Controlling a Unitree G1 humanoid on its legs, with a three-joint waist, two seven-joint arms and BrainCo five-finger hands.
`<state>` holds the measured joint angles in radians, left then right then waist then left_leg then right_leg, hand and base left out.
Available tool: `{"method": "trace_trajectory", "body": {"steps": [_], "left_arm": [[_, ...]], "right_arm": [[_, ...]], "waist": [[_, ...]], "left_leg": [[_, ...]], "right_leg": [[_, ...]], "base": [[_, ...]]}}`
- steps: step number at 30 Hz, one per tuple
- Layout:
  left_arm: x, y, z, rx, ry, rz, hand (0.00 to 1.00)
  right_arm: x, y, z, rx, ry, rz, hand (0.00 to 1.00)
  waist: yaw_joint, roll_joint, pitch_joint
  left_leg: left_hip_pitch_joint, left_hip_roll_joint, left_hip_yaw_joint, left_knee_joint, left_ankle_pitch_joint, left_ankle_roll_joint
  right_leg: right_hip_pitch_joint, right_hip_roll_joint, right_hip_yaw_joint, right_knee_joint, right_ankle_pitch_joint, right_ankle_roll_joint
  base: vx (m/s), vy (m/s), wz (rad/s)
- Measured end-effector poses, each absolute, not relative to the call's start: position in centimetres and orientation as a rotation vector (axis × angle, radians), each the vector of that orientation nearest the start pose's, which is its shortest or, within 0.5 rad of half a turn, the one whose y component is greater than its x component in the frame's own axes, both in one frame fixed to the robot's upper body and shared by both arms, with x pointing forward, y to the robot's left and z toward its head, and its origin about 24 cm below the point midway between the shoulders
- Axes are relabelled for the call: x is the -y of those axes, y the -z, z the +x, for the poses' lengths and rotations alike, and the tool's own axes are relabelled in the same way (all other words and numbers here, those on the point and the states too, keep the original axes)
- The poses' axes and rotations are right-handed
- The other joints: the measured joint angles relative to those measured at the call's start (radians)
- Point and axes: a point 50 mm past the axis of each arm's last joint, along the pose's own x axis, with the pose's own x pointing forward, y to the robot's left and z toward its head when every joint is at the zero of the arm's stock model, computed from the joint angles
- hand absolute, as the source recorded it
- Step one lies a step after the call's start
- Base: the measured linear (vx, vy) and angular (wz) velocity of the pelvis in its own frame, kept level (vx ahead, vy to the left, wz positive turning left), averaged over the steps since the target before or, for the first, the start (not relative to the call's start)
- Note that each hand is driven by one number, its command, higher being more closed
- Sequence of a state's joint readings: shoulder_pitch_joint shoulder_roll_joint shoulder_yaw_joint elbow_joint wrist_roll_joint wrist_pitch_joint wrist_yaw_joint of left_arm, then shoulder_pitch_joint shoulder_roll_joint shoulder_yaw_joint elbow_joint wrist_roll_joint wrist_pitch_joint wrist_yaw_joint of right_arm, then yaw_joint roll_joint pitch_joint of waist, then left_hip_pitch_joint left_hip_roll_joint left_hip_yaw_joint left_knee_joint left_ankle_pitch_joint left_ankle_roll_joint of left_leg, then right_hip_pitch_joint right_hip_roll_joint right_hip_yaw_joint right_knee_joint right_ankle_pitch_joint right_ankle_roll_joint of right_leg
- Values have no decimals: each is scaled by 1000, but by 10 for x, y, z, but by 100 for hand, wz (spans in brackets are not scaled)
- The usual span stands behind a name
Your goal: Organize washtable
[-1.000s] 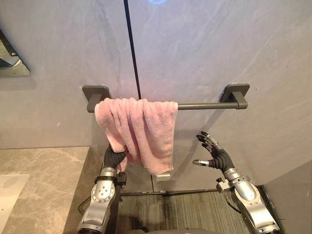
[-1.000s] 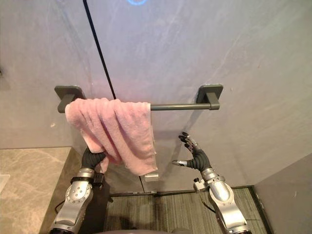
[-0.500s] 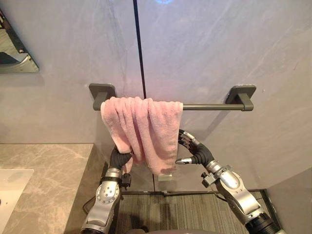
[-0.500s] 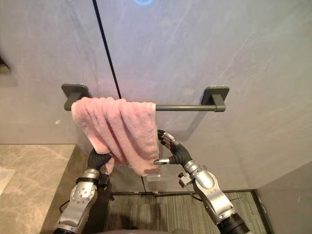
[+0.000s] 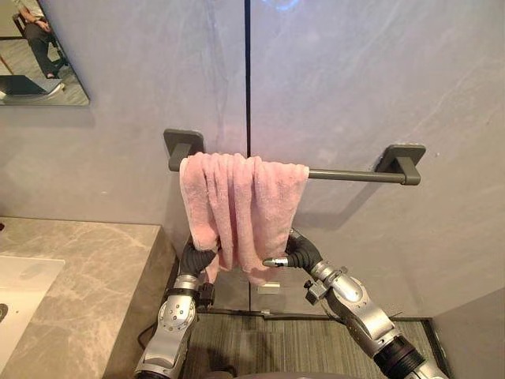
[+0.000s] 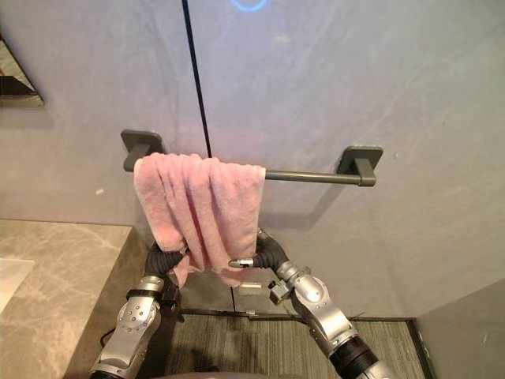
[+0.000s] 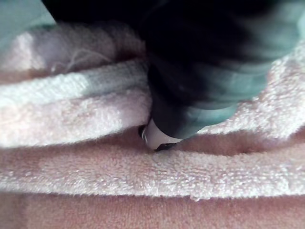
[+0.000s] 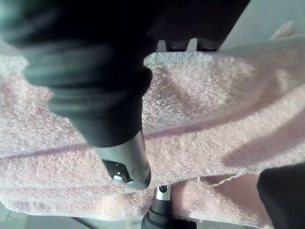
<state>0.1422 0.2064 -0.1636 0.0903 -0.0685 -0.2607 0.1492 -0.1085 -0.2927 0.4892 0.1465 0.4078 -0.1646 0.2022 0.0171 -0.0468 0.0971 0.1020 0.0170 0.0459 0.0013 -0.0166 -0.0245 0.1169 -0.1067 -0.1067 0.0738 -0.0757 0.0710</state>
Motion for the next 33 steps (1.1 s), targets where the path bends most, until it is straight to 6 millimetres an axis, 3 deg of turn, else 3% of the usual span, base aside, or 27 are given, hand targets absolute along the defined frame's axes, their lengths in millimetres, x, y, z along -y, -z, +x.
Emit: {"method": "trace_trajectory", "body": {"steps": [18, 26, 33], "left_arm": [[-162, -12, 218, 20, -7, 87, 100], [-171, -18, 216, 42, -66, 70, 100], [-163, -31, 215, 106, -54, 23, 100]], "right_arm": [[86, -26, 250, -24, -596, 117, 100], [118, -30, 257, 13, -403, 163, 100], [126, -43, 252, 83, -326, 223, 100]], "waist": [[-1, 0, 0], [-1, 0, 0], [-4, 2, 1]], "left_leg": [[-3, 1, 1, -2, 0, 0], [3, 0, 7, -10, 0, 0], [12, -1, 11, -24, 0, 0]], "right_leg": [[-1, 1, 0, -5, 0, 0], [-1, 1, 3, -7, 0, 0], [-1, 1, 4, -9, -4, 1]], "base": [[0, 0, 0], [0, 0, -2], [0, 0, -1]]}}
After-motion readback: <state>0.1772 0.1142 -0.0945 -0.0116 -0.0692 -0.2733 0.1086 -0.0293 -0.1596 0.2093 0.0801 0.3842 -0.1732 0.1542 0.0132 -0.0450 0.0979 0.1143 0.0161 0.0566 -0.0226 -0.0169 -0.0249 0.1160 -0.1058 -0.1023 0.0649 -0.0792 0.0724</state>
